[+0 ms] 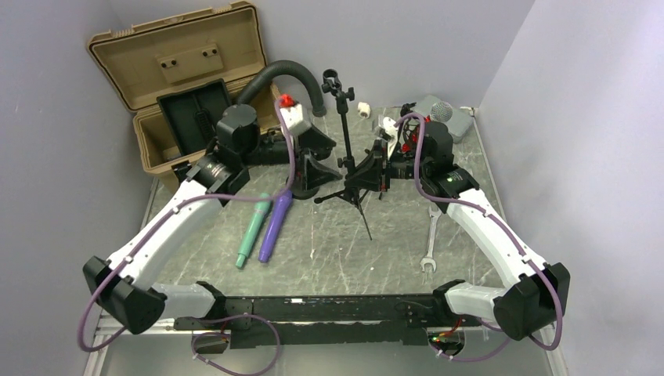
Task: Remove the microphone from the stand
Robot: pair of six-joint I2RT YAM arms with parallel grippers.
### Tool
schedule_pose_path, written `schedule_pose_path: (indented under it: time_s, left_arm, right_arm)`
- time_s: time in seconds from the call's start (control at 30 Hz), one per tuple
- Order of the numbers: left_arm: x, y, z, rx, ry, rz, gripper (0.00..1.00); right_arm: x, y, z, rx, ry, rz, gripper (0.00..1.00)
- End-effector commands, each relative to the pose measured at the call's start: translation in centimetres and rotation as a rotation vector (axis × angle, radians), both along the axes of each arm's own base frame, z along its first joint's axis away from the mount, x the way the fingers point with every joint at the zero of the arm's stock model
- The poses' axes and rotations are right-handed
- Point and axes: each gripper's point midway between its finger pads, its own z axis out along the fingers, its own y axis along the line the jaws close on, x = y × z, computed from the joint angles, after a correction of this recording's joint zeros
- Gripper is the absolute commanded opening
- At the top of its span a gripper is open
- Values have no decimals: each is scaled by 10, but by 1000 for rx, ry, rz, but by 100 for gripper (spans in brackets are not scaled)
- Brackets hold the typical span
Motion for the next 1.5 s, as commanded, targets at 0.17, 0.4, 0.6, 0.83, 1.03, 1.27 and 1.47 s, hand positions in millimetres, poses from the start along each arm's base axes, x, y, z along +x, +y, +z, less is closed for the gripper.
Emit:
schedule_pose_path:
  time_s: [0.17, 0.4, 0.6, 0.83, 1.03, 1.27, 1.47]
  left_arm:
    - [22, -3, -10, 280, -509, 141, 80]
    - [22, -13, -19, 318, -548, 111, 47]
    - [13, -18, -20, 284, -497, 75, 11]
    - [4, -20, -16, 254, -459, 46, 36]
    - [5, -16, -13, 261, -472, 66, 54]
    - [2, -21, -4, 238, -461, 40, 44]
    - [-1, -25, -3, 223, -433, 20, 17]
  right_arm:
    - [-4, 4, 33, 82, -67, 49, 0]
    - [-5, 3, 32, 82, -70, 50, 0]
    - [-4, 2, 30, 79, -68, 48, 0]
    - [-2, 1, 31, 86, -93, 40, 0]
    - [-2, 1, 30, 88, -89, 41, 0]
    - [0, 1, 27, 86, -83, 37, 0]
    - [0, 1, 26, 86, -80, 37, 0]
